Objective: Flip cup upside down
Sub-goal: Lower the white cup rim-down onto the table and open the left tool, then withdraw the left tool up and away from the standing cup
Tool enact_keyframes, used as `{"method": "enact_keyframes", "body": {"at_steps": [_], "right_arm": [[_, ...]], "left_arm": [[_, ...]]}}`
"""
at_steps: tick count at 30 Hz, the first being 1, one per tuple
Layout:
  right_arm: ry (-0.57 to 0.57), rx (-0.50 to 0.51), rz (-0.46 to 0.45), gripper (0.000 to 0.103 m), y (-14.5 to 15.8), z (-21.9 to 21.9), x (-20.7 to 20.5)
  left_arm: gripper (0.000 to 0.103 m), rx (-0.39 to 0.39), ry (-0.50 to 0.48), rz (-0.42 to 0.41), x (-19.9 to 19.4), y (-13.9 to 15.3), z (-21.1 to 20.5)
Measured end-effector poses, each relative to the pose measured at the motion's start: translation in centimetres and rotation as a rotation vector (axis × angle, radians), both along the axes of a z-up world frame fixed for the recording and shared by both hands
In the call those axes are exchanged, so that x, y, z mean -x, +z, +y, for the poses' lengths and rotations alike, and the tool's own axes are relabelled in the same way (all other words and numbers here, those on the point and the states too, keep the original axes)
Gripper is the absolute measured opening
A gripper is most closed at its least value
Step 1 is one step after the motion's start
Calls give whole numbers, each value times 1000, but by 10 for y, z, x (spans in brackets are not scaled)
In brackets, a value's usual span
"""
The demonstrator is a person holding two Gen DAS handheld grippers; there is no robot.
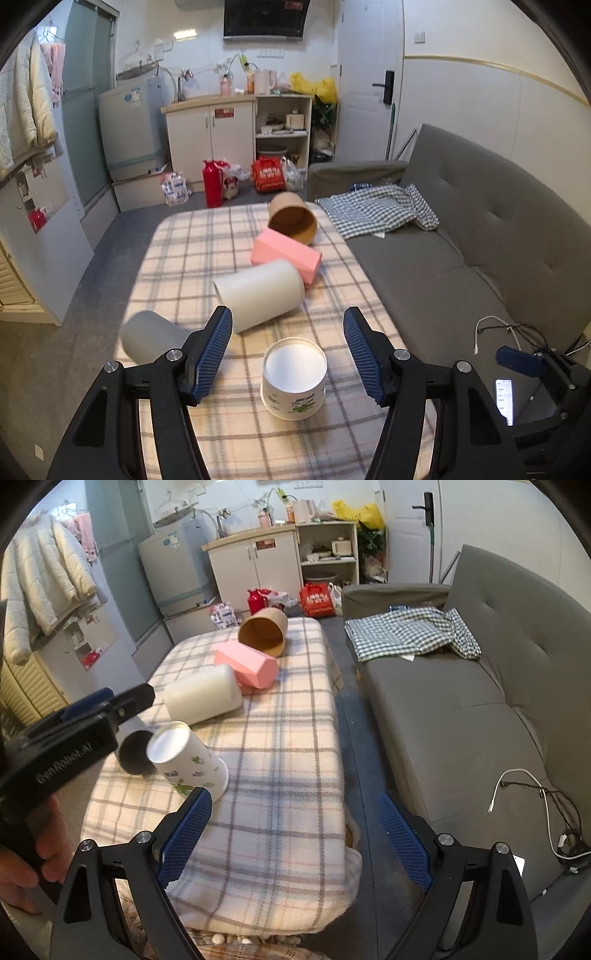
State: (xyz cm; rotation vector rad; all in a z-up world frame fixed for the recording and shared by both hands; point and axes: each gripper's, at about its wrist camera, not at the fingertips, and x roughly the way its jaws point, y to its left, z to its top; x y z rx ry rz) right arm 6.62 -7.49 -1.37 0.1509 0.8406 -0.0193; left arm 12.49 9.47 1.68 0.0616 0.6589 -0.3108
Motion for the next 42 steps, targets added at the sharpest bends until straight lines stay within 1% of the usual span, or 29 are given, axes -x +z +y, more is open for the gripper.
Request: {"method": "enact_keyframes", "body": {"at_steps": [2,5,9,12,14,16,17,18,19,21,23,27,28,31,42], "right_arm": [[9,4,-21,92,6,5,4],[25,13,-56,92,13,12,12],[44,17,-97,92,17,23,23],[61,18,-123,92,16,34,31],[68,17,-138,92,14,39,35],[72,14,-160,92,10,45,40],[76,14,-168,92,7,49,42],[78,17,-171,92,6,52,44],[77,24,-176,92,4,55,45],[75,40,-185,92,1,59,47],[71,50,-191,92,-1,61,48],[48,60,-190,93,-6,59,49],[44,61,-189,95,-7,58,49],[33,73,-188,96,-10,57,50],[20,80,-190,96,-13,54,52]], "left_arm": [[66,8,7,-5,9,8,9],[66,8,20,-1,23,11,21],[66,3,44,-6,46,3,40],[66,7,67,2,58,-6,54],[66,9,76,-8,68,-13,61],[73,9,76,-25,77,-17,65],[83,5,81,-35,82,-19,67],[89,2,89,-48,86,-19,70],[91,-1,101,-67,90,-20,72],[100,-11,124,-93,96,-23,77],[100,-3,147,-95,99,-26,83],[100,27,156,-88,99,-30,90],[100,21,157,-92,99,-30,91],[100,9,155,-104,100,-32,93],[102,-17,149,-82,100,-38,82]]}}
